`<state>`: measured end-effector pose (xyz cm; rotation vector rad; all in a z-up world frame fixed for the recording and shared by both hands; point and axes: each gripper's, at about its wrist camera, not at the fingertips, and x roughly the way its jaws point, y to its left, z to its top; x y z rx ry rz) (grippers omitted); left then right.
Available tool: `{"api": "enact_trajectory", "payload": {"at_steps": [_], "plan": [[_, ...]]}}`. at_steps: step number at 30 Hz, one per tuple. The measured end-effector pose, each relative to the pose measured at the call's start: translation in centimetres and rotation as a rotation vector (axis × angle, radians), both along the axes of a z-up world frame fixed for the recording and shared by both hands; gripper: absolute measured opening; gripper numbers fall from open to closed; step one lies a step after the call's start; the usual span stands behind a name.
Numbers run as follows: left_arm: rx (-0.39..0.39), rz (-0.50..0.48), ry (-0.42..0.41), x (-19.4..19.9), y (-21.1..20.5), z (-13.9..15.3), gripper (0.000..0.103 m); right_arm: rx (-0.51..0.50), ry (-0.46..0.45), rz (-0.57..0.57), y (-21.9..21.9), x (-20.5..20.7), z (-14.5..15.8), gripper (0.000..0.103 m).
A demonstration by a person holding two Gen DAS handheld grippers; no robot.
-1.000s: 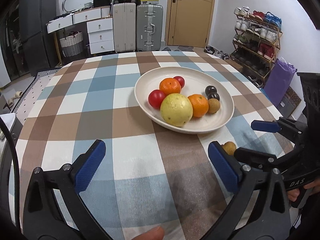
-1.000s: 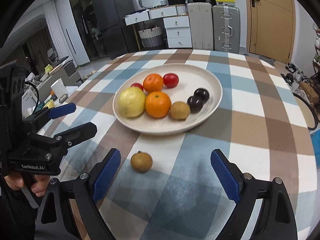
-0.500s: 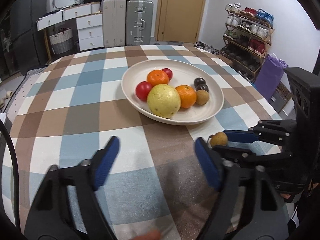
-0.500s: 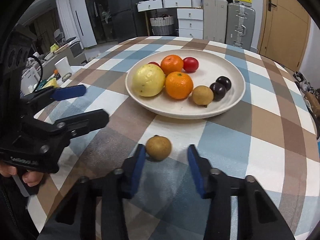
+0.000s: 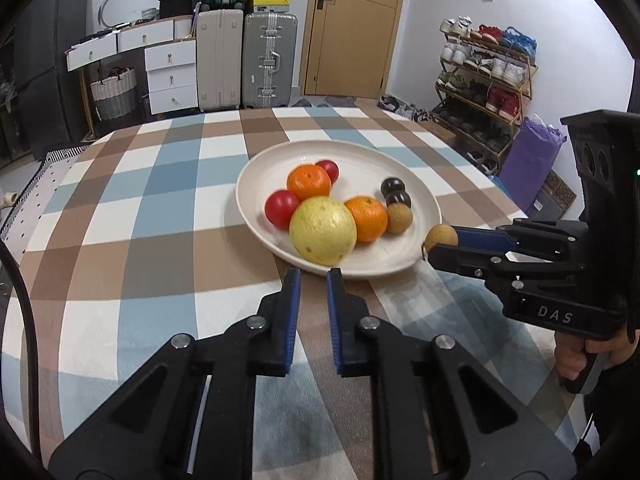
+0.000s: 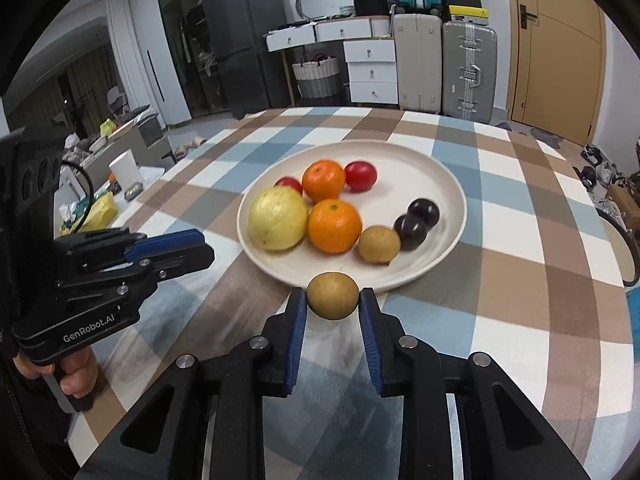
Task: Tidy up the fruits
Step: 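Lower the kiwi into the plate and open the right gripper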
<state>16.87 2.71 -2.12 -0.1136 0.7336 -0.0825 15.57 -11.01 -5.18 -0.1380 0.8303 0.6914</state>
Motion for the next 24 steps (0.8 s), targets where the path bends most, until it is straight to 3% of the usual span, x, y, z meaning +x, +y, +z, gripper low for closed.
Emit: {"api": "enact_trajectory", "payload": {"at_steps": [21, 24], "plan": [[-0.054, 0.051, -0.01, 4.9, 1.7, 0.6, 0.011, 0.022, 0.003, -0.094, 1.1, 6.3, -0.4, 0.028], [-0.039, 0.057, -0.013, 4.8, 1.6, 0.6, 0.012, 0.032, -0.01, -0.096, 0.7, 5.9, -0.3, 0.038]]}}
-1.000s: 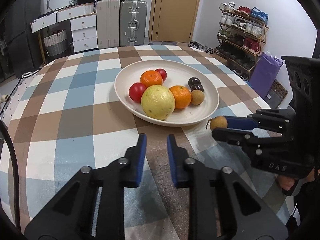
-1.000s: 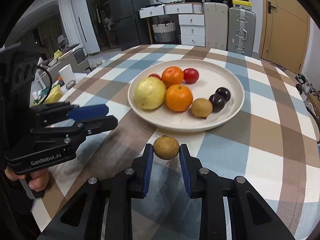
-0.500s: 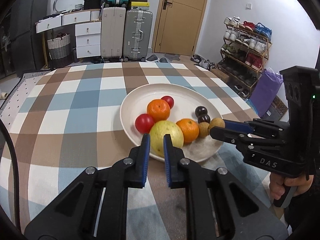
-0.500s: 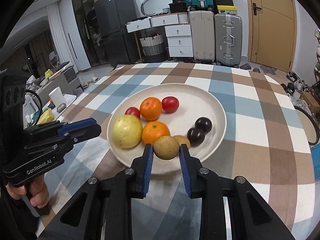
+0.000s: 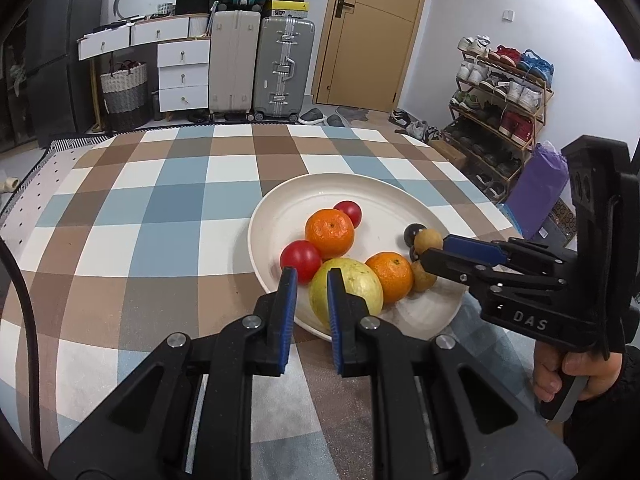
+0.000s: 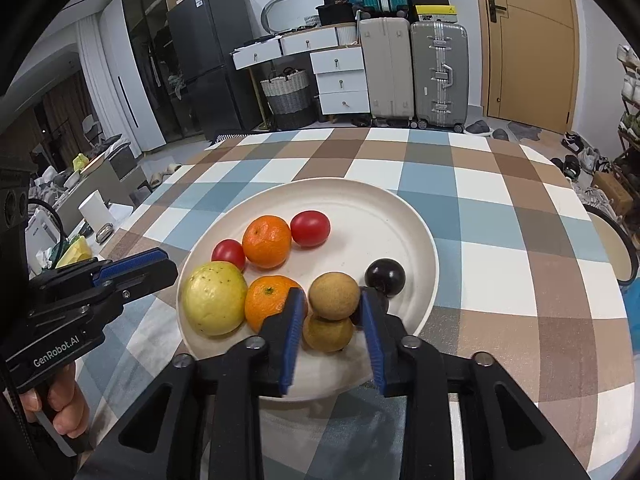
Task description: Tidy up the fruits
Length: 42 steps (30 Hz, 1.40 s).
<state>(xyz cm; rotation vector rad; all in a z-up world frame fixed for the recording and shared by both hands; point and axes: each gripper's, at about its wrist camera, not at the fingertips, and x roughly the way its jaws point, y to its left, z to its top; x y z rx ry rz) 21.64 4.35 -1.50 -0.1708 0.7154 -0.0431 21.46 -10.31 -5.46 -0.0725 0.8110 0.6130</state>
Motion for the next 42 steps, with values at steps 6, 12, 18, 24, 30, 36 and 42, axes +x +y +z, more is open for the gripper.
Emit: {"api": "enact_trajectory", "payload": {"at_steps": [6, 12, 18, 24, 30, 36, 42], "plan": [[0.026, 0.036, -0.006, -1.1, 0.0, 0.1, 0.061, -0.007, -0.021, 0.001, -0.9, -1.3, 0.2, 0.048], [0.039, 0.079, -0.02, -2.6, 0.5, 0.0, 0.091, 0.018, -0.056, -0.026, -2.4, -2.9, 0.4, 0.091], [0.053, 0.08, -0.075, -4.2, 0.2, 0.0, 0.103, 0.069, -0.075, -0.054, -3.8, -3.7, 0.5, 0.103], [0.089, 0.096, -0.123, -4.9, -0.4, 0.0, 0.103, 0.111, -0.144, -0.045, -4.4, -4.9, 1.2, 0.103], [0.075, 0.098, -0.138, -5.4, -0.4, -0.1, 0.103, 0.139, -0.197, -0.032, -4.6, -5.8, 2.0, 0.103], [0.046, 0.118, -0.135, -5.2, 0.5, 0.0, 0.103, 0.145, -0.202, -0.034, -4.7, -6.0, 2.1, 0.103], [0.045, 0.121, -0.133, -5.2, 0.7, 0.0, 0.103, 0.176, -0.206, -0.045, -5.3, -6.0, 2.4, 0.103]]}}
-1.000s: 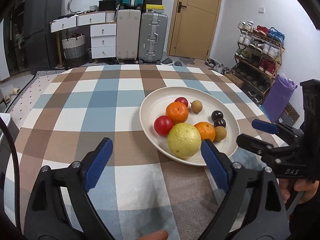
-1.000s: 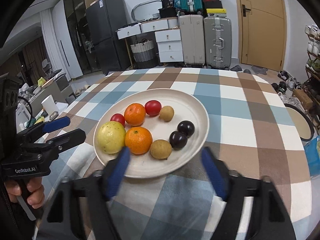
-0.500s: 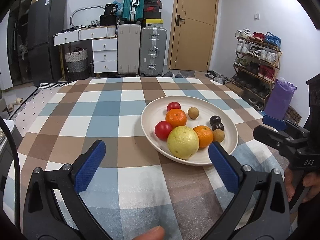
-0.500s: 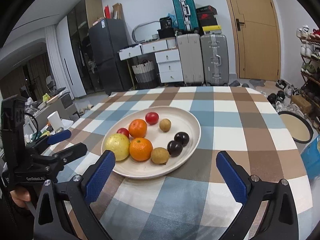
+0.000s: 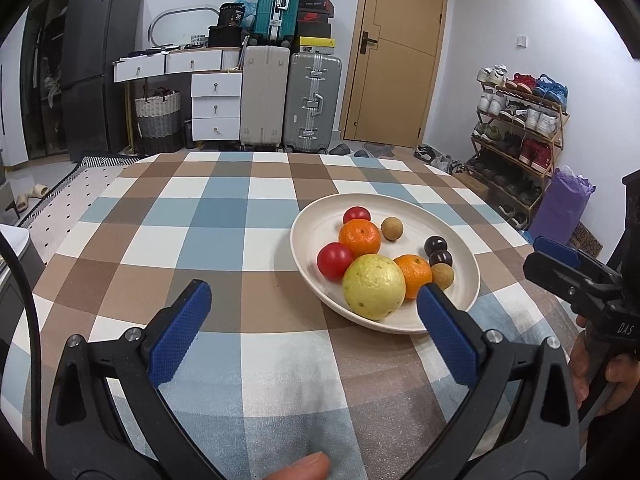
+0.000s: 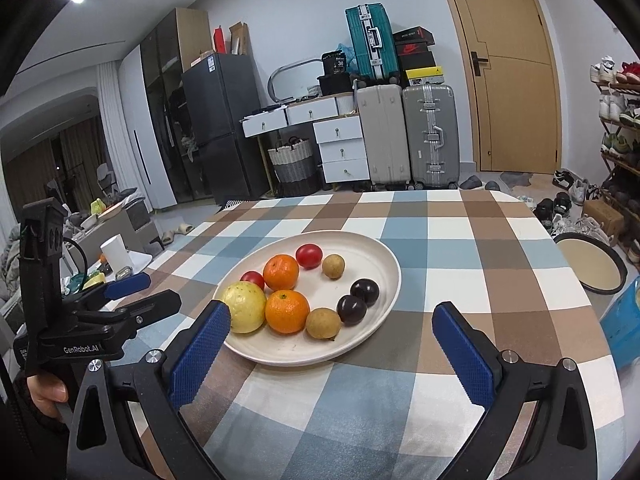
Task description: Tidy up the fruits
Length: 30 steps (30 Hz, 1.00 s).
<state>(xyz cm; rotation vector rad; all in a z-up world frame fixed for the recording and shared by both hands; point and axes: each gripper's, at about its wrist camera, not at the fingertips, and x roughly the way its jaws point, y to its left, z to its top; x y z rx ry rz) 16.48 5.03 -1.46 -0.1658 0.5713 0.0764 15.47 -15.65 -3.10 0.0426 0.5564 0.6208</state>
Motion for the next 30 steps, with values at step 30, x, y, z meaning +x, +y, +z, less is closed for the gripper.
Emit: {"api": "enact_trajectory", "payload": {"at_steps": [30], "plan": [[0.005, 0.0, -0.004, 0.02, -0.07, -0.02, 0.103, 0.001, -0.039, 0.008, 0.0, -0.45, 0.11, 0.103]]}}
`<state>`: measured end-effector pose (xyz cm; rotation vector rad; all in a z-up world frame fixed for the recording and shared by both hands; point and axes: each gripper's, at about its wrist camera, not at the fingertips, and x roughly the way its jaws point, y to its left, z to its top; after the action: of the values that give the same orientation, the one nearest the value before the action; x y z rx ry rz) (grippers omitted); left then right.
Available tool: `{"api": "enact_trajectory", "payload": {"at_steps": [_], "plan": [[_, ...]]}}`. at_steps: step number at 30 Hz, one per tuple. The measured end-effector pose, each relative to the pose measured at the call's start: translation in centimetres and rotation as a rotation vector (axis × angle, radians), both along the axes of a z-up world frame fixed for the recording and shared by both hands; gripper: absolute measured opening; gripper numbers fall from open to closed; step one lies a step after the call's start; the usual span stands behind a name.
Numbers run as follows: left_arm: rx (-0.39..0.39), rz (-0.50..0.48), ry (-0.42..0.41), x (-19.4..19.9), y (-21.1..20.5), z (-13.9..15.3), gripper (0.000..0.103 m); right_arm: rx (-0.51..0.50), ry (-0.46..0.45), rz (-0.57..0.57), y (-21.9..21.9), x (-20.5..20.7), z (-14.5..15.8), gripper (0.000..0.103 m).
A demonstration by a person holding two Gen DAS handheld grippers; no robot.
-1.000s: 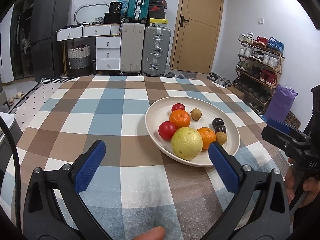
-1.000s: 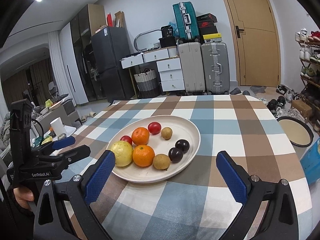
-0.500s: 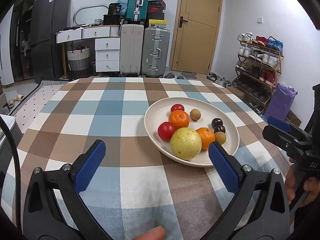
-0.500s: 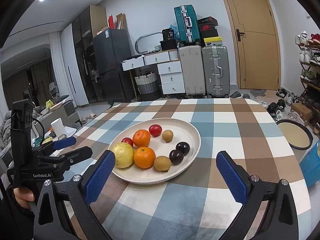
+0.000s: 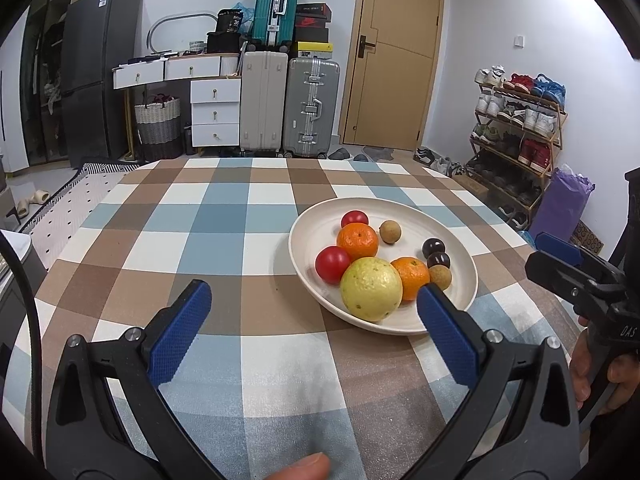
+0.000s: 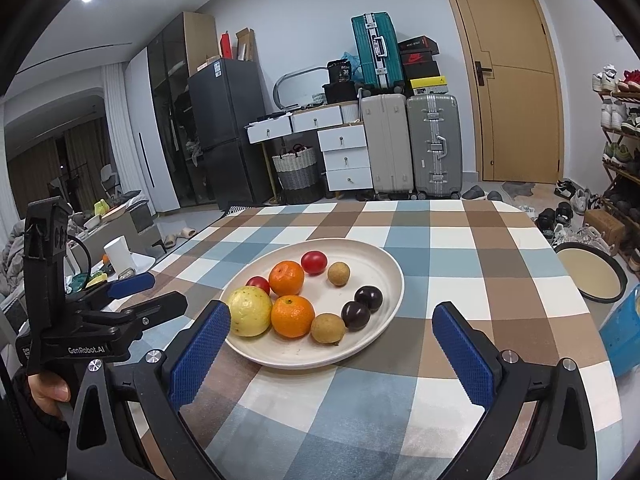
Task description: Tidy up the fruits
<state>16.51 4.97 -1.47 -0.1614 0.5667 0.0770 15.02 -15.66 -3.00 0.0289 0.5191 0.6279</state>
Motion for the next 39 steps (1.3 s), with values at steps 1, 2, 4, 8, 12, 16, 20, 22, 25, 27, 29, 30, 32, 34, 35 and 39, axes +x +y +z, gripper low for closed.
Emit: {"api": "enact_trajectory", "payload": {"at_steps": [1, 2, 4, 8, 12, 16, 20, 22, 25, 27, 29, 30, 32, 34, 35, 39], "plan": [[0.0, 0.0, 0.0, -0.01, 0.0, 0.0, 0.103, 0.001, 0.001, 0.001, 0.01, 0.02, 0.0, 0.103], [0.001, 0.0, -0.001, 0.0, 0.01, -0.01, 0.103, 0.001, 0.002, 0.001, 0.01, 0.03, -0.01, 0.103], [0.0, 0.0, 0.0, -0.02, -0.02, -0.02, 0.103, 0.001, 0.002, 0.001, 0.02, 0.01, -0.01, 0.103], [0.003, 0.001, -0.003, -0.02, 0.02, -0.05, 0.103, 0.0, 0.002, 0.001, 0.04, -0.1, 0.02, 0.103], [0.003, -0.001, -0.002, 0.01, -0.03, -0.02, 0.103, 0.0, 0.001, 0.0, 0.04, -0.08, 0.02, 0.103], [0.004, 0.0, -0.002, 0.06, 0.02, -0.07, 0.103, 0.0, 0.001, 0.001, 0.05, -0.07, 0.02, 0.103], [0.004, 0.0, -0.003, -0.04, -0.07, -0.07, 0.103, -0.001, 0.001, 0.001, 0.05, -0.08, 0.02, 0.103], [0.004, 0.0, -0.003, -0.06, -0.11, -0.08, 0.103, -0.002, 0.0, 0.001, 0.06, -0.09, 0.01, 0.103], [0.005, 0.001, -0.002, -0.09, -0.12, -0.1, 0.103, -0.006, 0.0, 0.001, 0.12, -0.03, 0.04, 0.103], [0.004, 0.003, -0.001, -0.06, -0.04, -0.1, 0.103, -0.006, -0.001, 0.003, 0.13, -0.01, 0.06, 0.103], [0.003, 0.004, 0.0, 0.03, 0.04, -0.12, 0.103, -0.006, -0.001, 0.004, 0.13, 0.0, 0.07, 0.103], [0.004, 0.004, 0.0, 0.04, 0.03, -0.11, 0.103, -0.006, -0.001, 0.003, 0.13, -0.01, 0.07, 0.103], [0.003, 0.004, 0.0, 0.15, 0.17, -0.15, 0.103, -0.005, 0.0, 0.004, 0.14, -0.01, 0.06, 0.103], [0.005, 0.002, 0.0, 0.11, 0.1, -0.16, 0.103, -0.006, -0.001, 0.003, 0.14, 0.0, 0.06, 0.103], [0.006, 0.003, -0.001, 0.02, 0.03, -0.14, 0.103, -0.006, 0.0, 0.003, 0.15, -0.02, 0.06, 0.103], [0.006, 0.003, -0.002, -0.02, -0.03, -0.15, 0.103, -0.007, -0.001, 0.003, 0.16, -0.03, 0.06, 0.103]]}}
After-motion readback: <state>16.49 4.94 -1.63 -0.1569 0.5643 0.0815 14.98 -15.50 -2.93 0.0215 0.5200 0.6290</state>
